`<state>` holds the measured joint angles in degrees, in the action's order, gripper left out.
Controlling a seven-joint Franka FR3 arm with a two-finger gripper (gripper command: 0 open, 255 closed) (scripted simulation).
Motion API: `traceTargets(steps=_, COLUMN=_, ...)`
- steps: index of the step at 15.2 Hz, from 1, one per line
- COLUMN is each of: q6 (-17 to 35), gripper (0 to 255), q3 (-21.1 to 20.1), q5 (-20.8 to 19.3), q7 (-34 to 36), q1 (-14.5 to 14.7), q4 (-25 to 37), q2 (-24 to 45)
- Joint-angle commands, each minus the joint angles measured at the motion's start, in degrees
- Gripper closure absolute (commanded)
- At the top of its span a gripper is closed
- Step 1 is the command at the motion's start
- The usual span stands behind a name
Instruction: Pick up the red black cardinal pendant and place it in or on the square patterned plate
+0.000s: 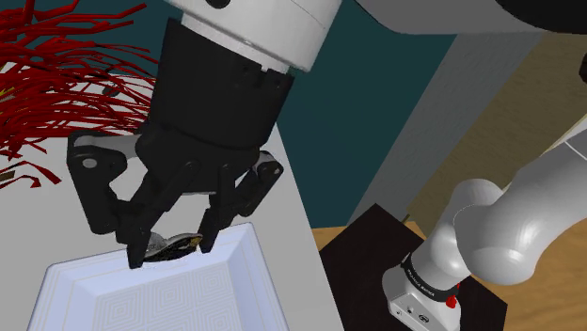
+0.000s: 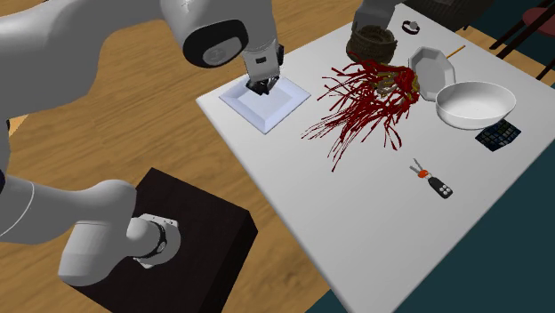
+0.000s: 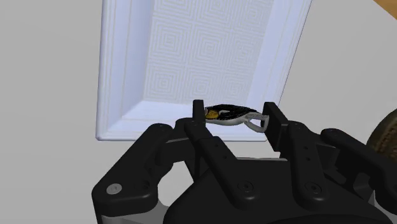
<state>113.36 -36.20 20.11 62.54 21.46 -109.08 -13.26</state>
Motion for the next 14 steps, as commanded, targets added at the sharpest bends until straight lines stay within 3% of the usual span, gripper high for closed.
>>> traceTargets(steps=1, q6=0.92, gripper=255, q3=-2.33, q5=-1.06, q7=3.39, q1=0.72, q4=0.91, q2=1.07)
traceTargets(steps=2, q6=1.38, gripper=255, q3=-3.86, q5=-1.97, q7=5.56, q1=1.13, q4=1.73, q2=1.94)
traceTargets(steps=14, q6=10.42, gripper=255, q3=-4.78, q5=-0.92, q7=3.86, q1=1.68, q4=-7.06, q2=2.36)
